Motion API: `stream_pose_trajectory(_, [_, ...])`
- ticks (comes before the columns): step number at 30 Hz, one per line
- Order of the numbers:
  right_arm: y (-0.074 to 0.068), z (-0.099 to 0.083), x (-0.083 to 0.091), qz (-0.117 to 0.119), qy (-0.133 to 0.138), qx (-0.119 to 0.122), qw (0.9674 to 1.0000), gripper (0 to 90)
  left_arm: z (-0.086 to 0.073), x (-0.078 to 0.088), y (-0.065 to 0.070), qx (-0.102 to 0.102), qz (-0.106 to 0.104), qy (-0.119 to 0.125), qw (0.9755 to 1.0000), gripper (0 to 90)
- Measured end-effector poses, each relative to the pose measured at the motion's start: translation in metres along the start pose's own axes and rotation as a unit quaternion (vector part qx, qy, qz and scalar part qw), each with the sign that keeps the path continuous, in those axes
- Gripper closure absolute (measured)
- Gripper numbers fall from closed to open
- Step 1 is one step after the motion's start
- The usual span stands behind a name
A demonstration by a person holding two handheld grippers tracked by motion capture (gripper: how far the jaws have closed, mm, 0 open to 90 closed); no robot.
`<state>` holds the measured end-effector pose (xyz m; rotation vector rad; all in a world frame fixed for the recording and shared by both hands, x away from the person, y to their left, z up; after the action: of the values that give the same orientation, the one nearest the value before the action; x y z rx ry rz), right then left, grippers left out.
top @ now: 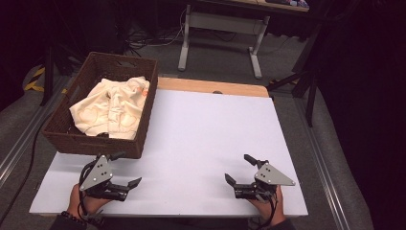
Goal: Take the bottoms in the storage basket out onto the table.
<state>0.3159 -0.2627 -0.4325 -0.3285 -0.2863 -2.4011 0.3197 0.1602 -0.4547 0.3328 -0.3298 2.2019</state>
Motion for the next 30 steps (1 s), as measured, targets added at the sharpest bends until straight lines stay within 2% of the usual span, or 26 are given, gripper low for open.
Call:
stream_pose_trajectory(7, [0.004,-0.001,0.000,-0.001,0.001,-0.012,0.9999,8.1,0.000,-0.001,0.000,-0.007,0.003,-0.004,1.0000,6.8])
stream_pose_trajectory(13, [0.006,-0.002,-0.002,0.000,-0.001,-0.022,0.9998,8.3,-0.001,0.002,-0.003,0.002,0.015,0.003,0.9999,7.9])
stream_pose_trajectory(15, [0.007,-0.003,-0.002,0.001,0.000,-0.022,0.9997,9.0,-0.001,0.003,-0.004,0.002,0.014,0.003,0.9999,8.4])
stream_pose_trajectory(20, [0.009,-0.002,-0.002,-0.005,0.005,-0.022,0.9997,10.1,0.000,0.007,-0.006,0.000,0.026,0.008,0.9996,8.9])
stream_pose_trajectory(26, [0.009,-0.003,-0.002,-0.001,0.006,-0.018,0.9998,11.8,0.001,0.009,-0.007,-0.002,0.031,0.007,0.9995,9.9])
stream_pose_trajectory(28, [0.009,-0.003,-0.002,0.000,0.007,-0.022,0.9997,11.8,0.001,0.011,-0.007,0.003,0.033,0.011,0.9994,10.6])
stream_pose_trajectory(30, [0.009,-0.002,-0.002,0.001,0.010,-0.023,0.9997,12.2,0.002,0.012,-0.008,-0.001,0.037,0.011,0.9992,10.8])
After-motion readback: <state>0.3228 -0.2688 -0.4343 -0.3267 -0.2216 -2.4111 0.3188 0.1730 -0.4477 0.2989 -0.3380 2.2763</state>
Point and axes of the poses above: each handheld gripper's, and its own axes: x roughly backward along the jaws, z roughly out of its top, y roughly to its right, the point moved 3 cm from there along -x, roughly forward along the jaws
